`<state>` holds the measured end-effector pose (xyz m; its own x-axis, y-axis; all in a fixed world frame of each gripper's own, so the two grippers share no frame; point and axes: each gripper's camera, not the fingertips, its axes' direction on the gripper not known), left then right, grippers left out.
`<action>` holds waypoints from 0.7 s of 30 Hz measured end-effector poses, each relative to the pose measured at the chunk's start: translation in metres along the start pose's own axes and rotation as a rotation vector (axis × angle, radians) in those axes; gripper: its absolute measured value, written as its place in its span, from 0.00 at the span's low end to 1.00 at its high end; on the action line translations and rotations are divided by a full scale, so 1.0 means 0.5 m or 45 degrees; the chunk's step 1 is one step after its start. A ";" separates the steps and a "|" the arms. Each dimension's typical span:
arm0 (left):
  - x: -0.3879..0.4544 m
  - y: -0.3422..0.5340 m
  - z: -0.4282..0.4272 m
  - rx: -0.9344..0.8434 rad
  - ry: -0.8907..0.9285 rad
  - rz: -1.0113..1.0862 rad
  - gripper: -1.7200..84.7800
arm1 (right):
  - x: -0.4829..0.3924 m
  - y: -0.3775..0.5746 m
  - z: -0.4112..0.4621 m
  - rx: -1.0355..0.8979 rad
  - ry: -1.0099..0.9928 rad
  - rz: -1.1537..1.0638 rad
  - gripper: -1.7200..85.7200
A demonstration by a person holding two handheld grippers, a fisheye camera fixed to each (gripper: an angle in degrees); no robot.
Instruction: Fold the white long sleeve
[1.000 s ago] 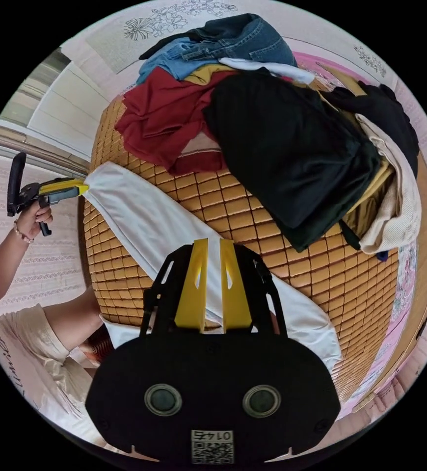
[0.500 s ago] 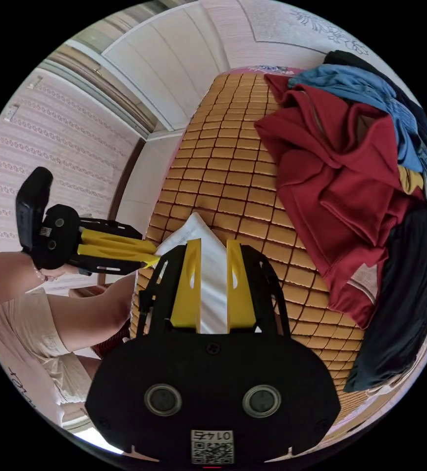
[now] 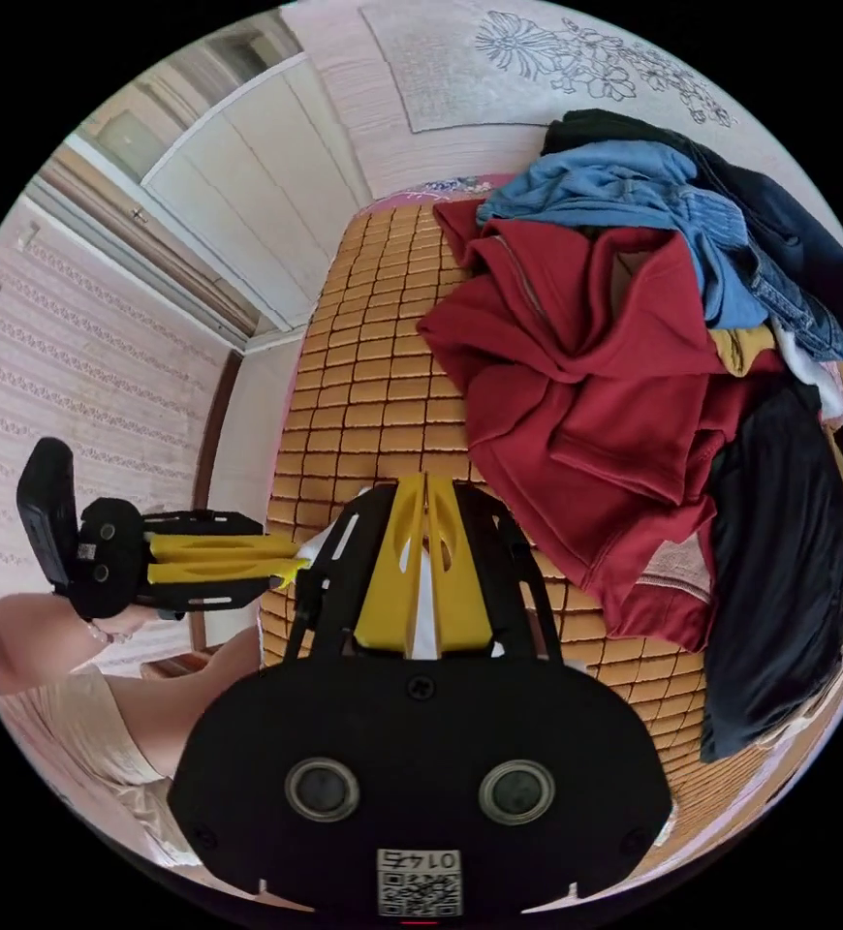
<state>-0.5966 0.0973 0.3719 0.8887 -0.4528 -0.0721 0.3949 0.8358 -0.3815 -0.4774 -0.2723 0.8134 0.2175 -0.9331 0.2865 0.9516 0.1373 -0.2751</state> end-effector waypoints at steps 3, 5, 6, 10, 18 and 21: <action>0.005 -0.002 0.016 -0.072 -0.030 0.023 0.05 | 0.011 0.043 -0.055 0.116 0.004 0.067 0.02; 0.009 0.007 0.012 -0.099 -0.069 0.058 0.07 | 0.019 0.098 -0.104 0.194 0.010 0.105 0.03; 0.011 0.016 0.007 -0.124 -0.115 0.078 0.07 | 0.026 0.152 -0.137 0.248 0.010 0.142 0.04; 0.021 0.057 -0.038 -0.151 -0.316 0.127 0.08 | 0.055 0.445 -0.215 0.335 0.002 0.421 0.07; 0.314 0.130 -0.029 -0.252 -0.085 0.592 0.06 | -0.082 1.105 -0.196 -0.178 0.159 1.309 0.07; 0.457 0.162 0.047 -0.349 -0.006 0.847 0.07 | -0.166 1.252 -0.162 -0.362 0.121 1.528 0.11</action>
<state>-0.3563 0.0689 0.3461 0.9218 0.1272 -0.3662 -0.3030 0.8257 -0.4758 0.0828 -0.1357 0.5432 0.8916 -0.2886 -0.3490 0.0774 0.8564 -0.5105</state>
